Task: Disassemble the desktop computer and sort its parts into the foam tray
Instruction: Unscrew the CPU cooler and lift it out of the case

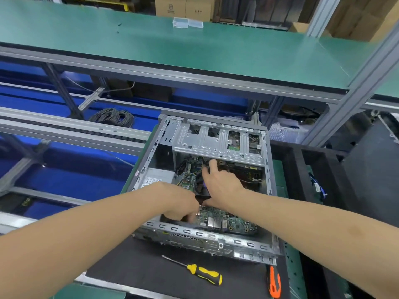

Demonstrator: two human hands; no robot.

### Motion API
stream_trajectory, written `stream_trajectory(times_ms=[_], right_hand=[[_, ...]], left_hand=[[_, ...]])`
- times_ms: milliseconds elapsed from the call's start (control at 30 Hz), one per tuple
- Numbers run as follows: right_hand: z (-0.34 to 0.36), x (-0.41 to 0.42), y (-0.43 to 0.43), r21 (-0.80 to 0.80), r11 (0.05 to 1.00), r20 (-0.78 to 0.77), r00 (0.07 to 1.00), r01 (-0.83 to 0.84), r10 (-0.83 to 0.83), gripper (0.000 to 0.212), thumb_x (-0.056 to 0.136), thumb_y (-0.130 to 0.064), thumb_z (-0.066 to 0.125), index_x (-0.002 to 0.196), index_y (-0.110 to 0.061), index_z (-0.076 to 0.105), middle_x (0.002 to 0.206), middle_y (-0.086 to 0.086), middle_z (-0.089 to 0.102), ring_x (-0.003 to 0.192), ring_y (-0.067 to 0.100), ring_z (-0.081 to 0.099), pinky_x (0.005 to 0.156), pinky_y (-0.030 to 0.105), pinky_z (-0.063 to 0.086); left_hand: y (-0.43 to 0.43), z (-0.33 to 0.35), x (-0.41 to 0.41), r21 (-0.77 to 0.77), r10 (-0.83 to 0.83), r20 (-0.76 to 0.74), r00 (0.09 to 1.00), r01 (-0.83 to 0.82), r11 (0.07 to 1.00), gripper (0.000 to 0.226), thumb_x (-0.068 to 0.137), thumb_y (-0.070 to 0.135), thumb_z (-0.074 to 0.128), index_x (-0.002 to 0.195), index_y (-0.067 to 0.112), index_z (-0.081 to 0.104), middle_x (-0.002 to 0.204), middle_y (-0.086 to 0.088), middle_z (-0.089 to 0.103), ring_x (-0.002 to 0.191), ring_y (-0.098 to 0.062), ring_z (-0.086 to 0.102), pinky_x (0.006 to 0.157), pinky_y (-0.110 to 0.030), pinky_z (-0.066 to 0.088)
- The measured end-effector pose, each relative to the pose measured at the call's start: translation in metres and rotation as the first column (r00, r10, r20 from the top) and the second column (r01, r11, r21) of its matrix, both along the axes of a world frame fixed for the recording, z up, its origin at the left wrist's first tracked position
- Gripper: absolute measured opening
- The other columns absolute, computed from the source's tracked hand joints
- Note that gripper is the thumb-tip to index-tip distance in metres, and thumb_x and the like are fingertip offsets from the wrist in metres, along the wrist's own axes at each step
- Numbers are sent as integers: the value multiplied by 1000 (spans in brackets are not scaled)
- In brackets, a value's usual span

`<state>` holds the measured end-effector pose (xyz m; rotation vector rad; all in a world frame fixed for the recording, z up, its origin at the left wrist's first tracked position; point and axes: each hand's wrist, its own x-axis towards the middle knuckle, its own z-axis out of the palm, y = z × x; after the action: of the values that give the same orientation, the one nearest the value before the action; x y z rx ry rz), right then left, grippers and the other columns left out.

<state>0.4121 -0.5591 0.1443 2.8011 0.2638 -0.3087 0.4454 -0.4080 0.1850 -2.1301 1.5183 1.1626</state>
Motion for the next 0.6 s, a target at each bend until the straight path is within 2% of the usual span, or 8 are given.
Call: stream_trajectory(times_ms=[67, 133, 300, 333, 400, 467, 533, 600], right_hand=[[-1, 1, -2, -23, 997, -15, 997, -76, 76, 118, 84, -70, 69, 163, -5, 10, 156, 35, 25, 77, 33, 71, 54, 36, 49], [-2, 1, -8, -33, 984, -10, 985, -173, 173, 112, 87, -67, 67, 162, -7, 9, 158, 38, 26, 81, 35, 72, 55, 39, 52], [0, 4, -24, -62, 940, 119, 933, -335, 340, 105, 74, -69, 79, 150, -10, 37, 156, 23, 21, 84, 35, 63, 64, 42, 54], [1, 6, -24, -73, 903, 126, 895, -423, 429, 99, 74, -64, 82, 147, -11, 42, 151, 20, 30, 88, 34, 61, 70, 43, 54], [1, 10, -21, -97, 741, 73, 738, -664, 671, 75, 78, -46, 84, 139, -16, 52, 138, 14, 49, 103, 32, 58, 87, 43, 53], [0, 14, -18, -104, 604, 19, 606, -790, 795, 59, 77, -34, 83, 129, -17, 62, 132, 12, 58, 121, 33, 54, 108, 46, 41], [-3, 15, -12, -197, 580, -84, 603, -791, 794, 63, 81, -40, 78, 138, -21, 58, 142, 13, 51, 137, 35, 43, 120, 53, 26], [-11, 14, -4, -329, 553, -187, 627, -765, 757, 61, 93, -44, 68, 148, -28, 47, 146, 10, 46, 138, 34, 40, 119, 54, 26]], left_hand=[[-2, 1, 0, 32, -9, 12, 1000, 9, 999, 32, 83, -14, 49, 75, 10, 69, 63, 1, 53, 60, -22, 51, 54, -31, 40], [-4, 3, 0, 43, -36, 25, 999, 35, 998, 35, 82, -15, 49, 66, 13, 62, 58, 8, 45, 54, -15, 42, 51, -29, 36], [1, 5, 3, 52, -65, 16, 998, 65, 997, 40, 80, -14, 44, 56, 18, 40, 55, 4, 38, 53, -19, 36, 53, -30, 31], [1, 5, 3, 53, -60, 8, 998, 59, 997, 38, 79, -14, 45, 57, 17, 41, 54, 5, 37, 53, -19, 34, 53, -30, 30], [2, 7, 3, 55, -52, 8, 999, 52, 997, 34, 81, -13, 47, 61, 15, 46, 55, 6, 37, 53, -19, 34, 53, -30, 30], [0, 11, 2, 53, -48, 18, 999, 47, 997, 35, 83, -11, 51, 61, 15, 51, 55, 7, 39, 54, -19, 35, 53, -33, 32], [1, 13, 2, 47, -32, 29, 999, 30, 998, 39, 87, -8, 56, 59, 19, 54, 57, 11, 45, 56, -17, 40, 58, -37, 40], [4, 16, 3, 54, -36, 49, 998, 33, 998, 30, 93, 4, 63, 71, 22, 70, 72, 14, 63, 67, -15, 53, 67, -36, 48]])
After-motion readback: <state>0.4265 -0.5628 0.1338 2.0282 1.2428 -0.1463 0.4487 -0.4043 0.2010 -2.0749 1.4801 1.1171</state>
